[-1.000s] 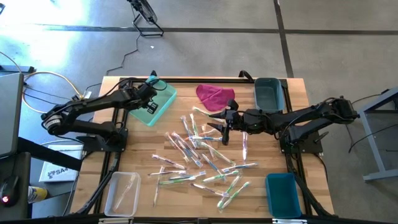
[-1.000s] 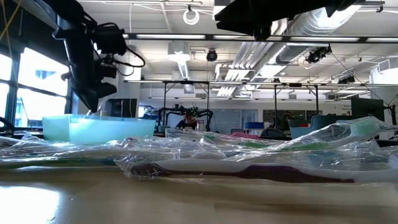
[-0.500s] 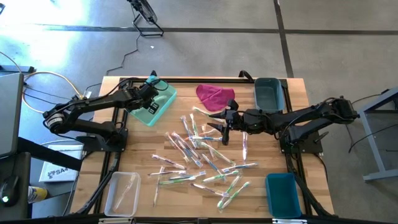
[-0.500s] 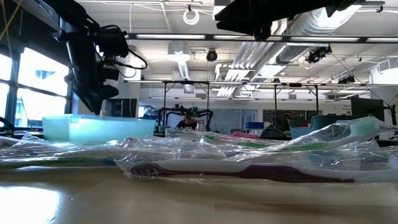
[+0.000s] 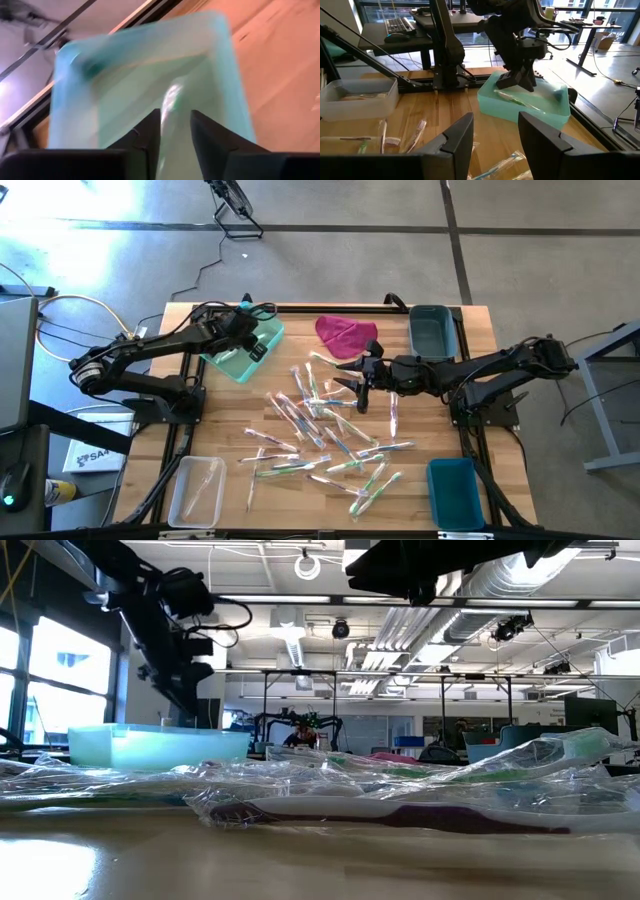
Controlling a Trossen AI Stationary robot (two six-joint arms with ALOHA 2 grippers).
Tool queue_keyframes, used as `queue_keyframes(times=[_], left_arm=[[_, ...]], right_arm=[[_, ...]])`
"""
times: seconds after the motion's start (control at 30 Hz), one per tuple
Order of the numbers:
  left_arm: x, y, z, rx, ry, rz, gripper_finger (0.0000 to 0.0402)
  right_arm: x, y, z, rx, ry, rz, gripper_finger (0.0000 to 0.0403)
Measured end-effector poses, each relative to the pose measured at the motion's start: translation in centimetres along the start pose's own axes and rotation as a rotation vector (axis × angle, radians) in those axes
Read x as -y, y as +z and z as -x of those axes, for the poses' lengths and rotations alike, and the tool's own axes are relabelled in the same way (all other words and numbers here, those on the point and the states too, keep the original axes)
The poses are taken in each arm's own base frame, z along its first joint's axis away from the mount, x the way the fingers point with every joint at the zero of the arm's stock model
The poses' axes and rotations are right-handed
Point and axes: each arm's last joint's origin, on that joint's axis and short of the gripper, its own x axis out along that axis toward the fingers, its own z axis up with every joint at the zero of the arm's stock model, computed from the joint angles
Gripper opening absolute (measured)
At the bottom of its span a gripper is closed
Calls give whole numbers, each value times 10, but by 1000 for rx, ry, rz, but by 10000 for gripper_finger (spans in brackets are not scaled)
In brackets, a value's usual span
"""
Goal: Pick & Place Toothbrushes
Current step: Put the blue toothbrush to the light blue bin
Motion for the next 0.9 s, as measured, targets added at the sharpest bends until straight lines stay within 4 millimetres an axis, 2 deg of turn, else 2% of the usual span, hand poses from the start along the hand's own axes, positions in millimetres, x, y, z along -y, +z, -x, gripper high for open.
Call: queue_keyframes(times=[0.17,0.3,0.9], left_arm=[[4,1,1,14,-31,-28,40],[16,0,8,37,-64,-89,5],[87,2,48,330,-277,-315,1]], right_arm=[[0,0,0,-1,0,0,149],[0,0,0,-1,0,1,149],[0,-4,0,-42,-2,-26,149]])
